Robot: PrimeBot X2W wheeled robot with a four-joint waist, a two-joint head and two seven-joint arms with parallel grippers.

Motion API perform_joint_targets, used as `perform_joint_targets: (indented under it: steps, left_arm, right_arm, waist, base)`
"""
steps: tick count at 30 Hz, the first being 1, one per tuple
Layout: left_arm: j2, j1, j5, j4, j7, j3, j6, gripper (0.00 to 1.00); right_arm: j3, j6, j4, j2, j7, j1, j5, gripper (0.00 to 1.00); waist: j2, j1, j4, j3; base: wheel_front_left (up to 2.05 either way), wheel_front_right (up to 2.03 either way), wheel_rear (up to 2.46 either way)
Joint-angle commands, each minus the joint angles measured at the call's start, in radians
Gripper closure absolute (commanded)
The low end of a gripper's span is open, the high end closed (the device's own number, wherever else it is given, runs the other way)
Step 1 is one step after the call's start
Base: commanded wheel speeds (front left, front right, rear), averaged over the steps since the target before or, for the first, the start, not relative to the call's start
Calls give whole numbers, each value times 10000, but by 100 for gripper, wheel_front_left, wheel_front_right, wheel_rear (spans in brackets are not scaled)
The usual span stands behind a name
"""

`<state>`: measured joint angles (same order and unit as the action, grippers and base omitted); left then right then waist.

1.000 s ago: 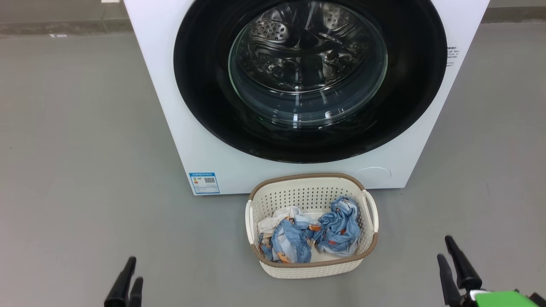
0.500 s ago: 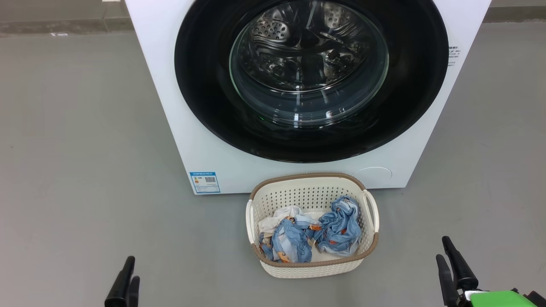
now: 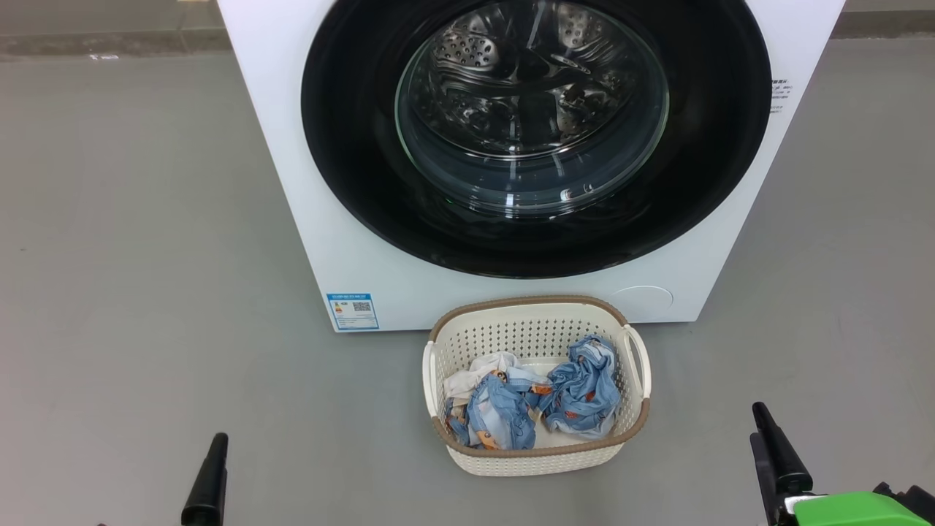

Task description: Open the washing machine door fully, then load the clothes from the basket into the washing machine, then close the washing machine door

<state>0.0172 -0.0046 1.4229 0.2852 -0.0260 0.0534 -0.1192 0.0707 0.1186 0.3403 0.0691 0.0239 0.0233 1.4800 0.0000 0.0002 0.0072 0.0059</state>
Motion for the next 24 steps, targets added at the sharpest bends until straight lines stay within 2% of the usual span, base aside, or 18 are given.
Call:
perform_joint_targets:
  steps: [1,24]
  left_arm:
    - [183,-256,-426,-346,116,79,-48,0]
    - [312,-207,-3879,-590,795,-122,-64,0]
  right_arm:
    - [-142,32,-203,170,-114,501,-303,0]
    - [-746,54,27,629,-787,803,-3151,0]
  waist:
    - [0,-1,6,0]
    - [0,-1,70,-5]
  base:
    - [0,0,0]
    - [0,0,0]
